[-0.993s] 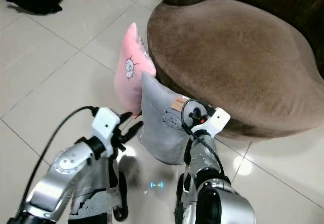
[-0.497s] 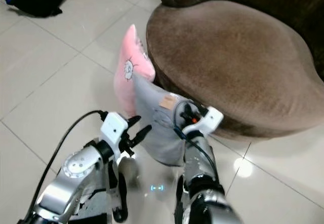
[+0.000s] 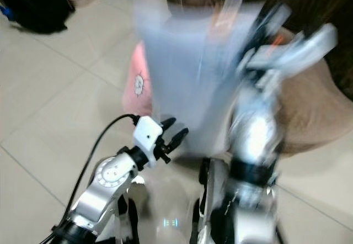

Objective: Move the pillow to the sofa from floor

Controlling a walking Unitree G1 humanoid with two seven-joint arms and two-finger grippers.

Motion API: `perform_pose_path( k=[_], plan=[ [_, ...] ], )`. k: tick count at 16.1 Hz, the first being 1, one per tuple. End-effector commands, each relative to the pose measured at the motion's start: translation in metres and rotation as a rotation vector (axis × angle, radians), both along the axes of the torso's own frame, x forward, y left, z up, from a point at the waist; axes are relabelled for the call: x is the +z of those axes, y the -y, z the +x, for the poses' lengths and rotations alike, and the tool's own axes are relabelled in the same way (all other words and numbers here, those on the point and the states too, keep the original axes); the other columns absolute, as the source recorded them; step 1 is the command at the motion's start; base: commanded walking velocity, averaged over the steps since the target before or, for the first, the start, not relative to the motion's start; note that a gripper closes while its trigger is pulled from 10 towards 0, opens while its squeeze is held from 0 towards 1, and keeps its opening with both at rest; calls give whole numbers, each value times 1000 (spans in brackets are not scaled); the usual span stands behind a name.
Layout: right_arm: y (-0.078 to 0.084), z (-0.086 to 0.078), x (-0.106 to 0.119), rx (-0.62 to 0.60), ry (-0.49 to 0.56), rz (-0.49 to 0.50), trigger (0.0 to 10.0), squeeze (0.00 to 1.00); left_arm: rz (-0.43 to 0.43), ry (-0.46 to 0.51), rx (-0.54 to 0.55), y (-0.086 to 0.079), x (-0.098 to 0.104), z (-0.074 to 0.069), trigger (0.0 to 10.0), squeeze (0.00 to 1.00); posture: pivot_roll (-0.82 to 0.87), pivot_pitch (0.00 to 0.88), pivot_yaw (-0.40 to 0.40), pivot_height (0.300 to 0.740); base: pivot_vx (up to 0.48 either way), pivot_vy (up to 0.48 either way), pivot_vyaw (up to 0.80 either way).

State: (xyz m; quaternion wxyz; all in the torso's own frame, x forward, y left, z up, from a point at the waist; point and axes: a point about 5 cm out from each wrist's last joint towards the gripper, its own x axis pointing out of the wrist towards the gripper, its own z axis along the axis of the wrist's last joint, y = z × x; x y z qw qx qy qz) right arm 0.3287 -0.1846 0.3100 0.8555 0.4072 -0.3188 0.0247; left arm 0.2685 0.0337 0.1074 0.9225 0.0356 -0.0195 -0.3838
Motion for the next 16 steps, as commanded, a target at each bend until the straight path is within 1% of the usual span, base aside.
perform_pose_path(
  k=[1, 2, 3, 4, 5, 6, 7, 8, 9, 10, 11, 12, 13, 14, 16],
  plan=[
    [19, -16, 50, -56, 159, 7, 0, 0, -1, 19, -5, 6, 1, 4, 10000, 0, -2, 53, 11, 520, 0, 0, 0],
    [28, -23, 65, -91, 180, -5, 0, 0, -7, 32, -3, 7, 4, 8, 10000, 0, -4, 47, 13, 520, 0, 0, 0],
    [33, -25, 66, -119, 171, -28, 0, 0, -6, 41, 4, 7, 4, 10, 10000, 0, -3, 42, 15, 520, 0, 0, 0],
    [40, -23, 50, -163, 81, -67, 1098, 0, -3, 47, 26, 5, 4, 12, 10000, 0, -4, 39, 18, 520, 0, 0, 0],
    [39, -16, 14, -145, -65, -110, 10000, 0, 9, 26, 66, 2, 0, 12, 10000, 0, 2, 39, 15, 520, 0, 0, 0],
    [33, -12, -19, -150, -204, -204, 10000, 0, 32, 10, 100, 1, -4, 12, 10000, 0, 8, 43, 10, 520, 0, 0, 0],
    [29, -12, -35, -137, -255, -229, 10000, 0, 40, 10, 113, 1, -6, 12, 10000, 0, 12, 48, 7, 520, 0, 0, 0],
    [21, -14, -71, -103, -379, -274, 10000, 0, 46, 4, 127, 2, -9, 9, 10000, 0, 15, 47, 5, 520, 0, 0, 0],
    [11, -18, -105, -78, -518, -349, 10000, 0, 47, -1, 135, 2, -12, 6, 10000, 0, 18, 51, 5, 520, 0, 0, 0],
    [2, -25, -128, -56, -601, -368, 10000, 0, 47, 3, 170, -53, -5, 12, 10000, 0, 20, 50, 4, 520, 0, 0, 0],
    [-2, -31, -138, -52, -631, -343, 10000, 0, 77, 14, 196, -96, 0, 15, 10000, 0, 22, 52, 3, 525, 0, 0, 0],
    [-3, -33, -139, -62, -637, -336, 10000, 0, 97, 13, 213, -102, 0, 16, 10000, 0, 18, 50, 4, 535, 0, 0, 0],
    [-3, -34, -138, -68, -636, -330, 10000, 0, 100, 13, 217, -101, -1, 16, 10000, 0, 16, 51, 5, 540, 0, 0, 0],
    [-3, -35, -138, -84, -638, -316, 10000, 0, 124, 20, 231, -100, -2, 17, 10000, 0, 16, 51, 5, 555, 0, 0, 0],
    [-2, -36, -140, -99, -647, -322, 10000, 0, 137, 20, 224, -98, -1, 17, 10000, 0, 11, 52, 16, 575, 0, 0, 0]
  ],
)
